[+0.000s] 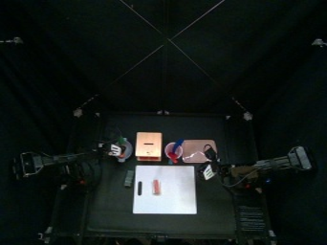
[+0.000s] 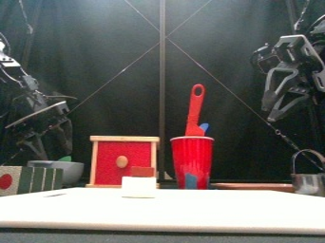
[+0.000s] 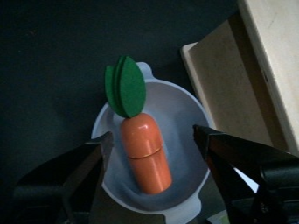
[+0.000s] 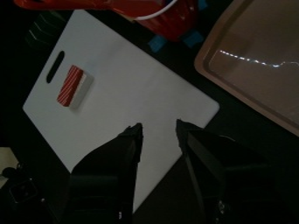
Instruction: Place carrot into bowl
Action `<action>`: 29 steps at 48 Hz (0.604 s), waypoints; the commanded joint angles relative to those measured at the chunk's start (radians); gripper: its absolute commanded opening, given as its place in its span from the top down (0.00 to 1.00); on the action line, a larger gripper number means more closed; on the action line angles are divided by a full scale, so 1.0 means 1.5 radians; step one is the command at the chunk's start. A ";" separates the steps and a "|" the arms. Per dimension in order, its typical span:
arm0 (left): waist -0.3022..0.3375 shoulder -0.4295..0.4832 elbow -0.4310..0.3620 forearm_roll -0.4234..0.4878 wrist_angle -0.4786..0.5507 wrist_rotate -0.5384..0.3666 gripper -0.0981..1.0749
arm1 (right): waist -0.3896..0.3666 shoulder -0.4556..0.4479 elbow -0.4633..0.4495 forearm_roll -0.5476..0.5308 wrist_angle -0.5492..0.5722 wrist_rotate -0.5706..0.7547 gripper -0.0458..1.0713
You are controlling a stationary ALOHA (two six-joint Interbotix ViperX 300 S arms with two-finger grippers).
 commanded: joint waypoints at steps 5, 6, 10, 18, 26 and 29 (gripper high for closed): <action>-0.046 -0.038 -0.045 0.089 -0.043 0.038 0.04 | 0.005 -0.001 -0.026 -0.004 -0.046 -0.006 0.29; -0.055 -0.044 -0.047 0.102 -0.054 0.042 0.04 | 0.007 0.000 -0.027 -0.006 -0.051 -0.006 0.29; -0.088 -0.065 -0.054 0.149 -0.110 0.060 0.04 | 0.017 0.005 -0.034 -0.011 -0.069 -0.005 0.29; -0.122 -0.092 -0.061 0.179 -0.251 0.077 0.04 | 0.035 0.031 -0.075 -0.009 -0.071 -0.003 0.29; -0.121 -0.092 -0.061 0.180 -0.319 0.084 0.04 | 0.046 0.076 -0.122 0.004 -0.036 -0.005 0.29; -0.121 -0.092 -0.059 0.180 -0.319 0.090 0.04 | 0.058 0.092 -0.135 0.002 -0.029 -0.005 0.29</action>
